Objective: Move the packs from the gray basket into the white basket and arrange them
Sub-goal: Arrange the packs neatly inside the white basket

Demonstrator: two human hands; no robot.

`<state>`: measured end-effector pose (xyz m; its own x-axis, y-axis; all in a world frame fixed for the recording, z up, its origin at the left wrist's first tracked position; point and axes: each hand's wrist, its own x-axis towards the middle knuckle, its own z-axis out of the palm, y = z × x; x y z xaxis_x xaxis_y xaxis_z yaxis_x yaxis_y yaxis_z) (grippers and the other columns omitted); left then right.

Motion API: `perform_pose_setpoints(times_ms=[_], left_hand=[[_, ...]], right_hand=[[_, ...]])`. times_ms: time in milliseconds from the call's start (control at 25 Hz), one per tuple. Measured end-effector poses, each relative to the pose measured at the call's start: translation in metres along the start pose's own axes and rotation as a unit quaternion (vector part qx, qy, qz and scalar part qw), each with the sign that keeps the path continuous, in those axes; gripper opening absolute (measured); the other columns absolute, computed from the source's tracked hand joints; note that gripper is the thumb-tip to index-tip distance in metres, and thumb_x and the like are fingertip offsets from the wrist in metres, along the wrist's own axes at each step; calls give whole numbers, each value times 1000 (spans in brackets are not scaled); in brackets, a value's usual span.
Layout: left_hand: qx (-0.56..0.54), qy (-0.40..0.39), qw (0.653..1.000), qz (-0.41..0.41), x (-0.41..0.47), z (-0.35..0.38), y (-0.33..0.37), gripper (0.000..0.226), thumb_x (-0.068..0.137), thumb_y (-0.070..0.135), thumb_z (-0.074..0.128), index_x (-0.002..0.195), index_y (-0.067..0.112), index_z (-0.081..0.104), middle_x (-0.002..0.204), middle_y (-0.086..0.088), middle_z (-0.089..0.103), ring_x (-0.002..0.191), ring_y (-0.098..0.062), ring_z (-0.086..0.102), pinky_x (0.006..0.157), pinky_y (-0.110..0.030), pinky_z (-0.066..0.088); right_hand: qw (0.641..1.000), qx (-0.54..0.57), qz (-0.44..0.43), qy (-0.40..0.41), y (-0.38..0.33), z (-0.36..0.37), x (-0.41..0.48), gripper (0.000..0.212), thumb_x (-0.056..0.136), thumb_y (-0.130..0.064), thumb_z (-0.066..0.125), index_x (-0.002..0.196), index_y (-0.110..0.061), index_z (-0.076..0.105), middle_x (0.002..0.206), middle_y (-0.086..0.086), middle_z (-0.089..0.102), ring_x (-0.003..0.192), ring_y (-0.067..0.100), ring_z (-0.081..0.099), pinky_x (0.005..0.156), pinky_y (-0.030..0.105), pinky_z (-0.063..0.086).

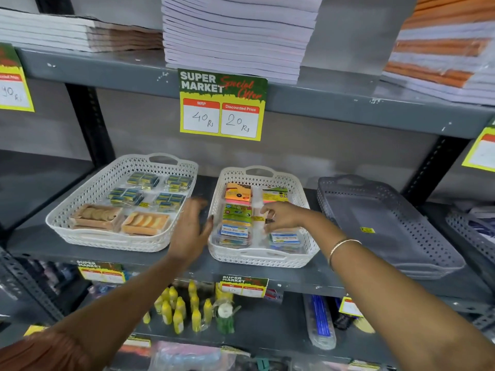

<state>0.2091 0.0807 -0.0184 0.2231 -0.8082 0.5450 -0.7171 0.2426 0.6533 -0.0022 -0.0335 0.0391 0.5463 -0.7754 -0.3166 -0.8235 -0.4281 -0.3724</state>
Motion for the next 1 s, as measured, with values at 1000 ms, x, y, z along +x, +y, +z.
perform_pose_setpoints(times_ms=[1000], left_hand=[[282, -393, 874, 37, 95, 67, -4, 67, 86, 32, 63, 137, 6, 29, 143, -15, 36, 124, -31, 43, 100, -44, 39]], right_hand=[[994, -49, 57, 85, 55, -10, 41, 63, 82, -28, 69, 137, -10, 43, 142, 14, 47, 127, 30, 49, 104, 40, 44]])
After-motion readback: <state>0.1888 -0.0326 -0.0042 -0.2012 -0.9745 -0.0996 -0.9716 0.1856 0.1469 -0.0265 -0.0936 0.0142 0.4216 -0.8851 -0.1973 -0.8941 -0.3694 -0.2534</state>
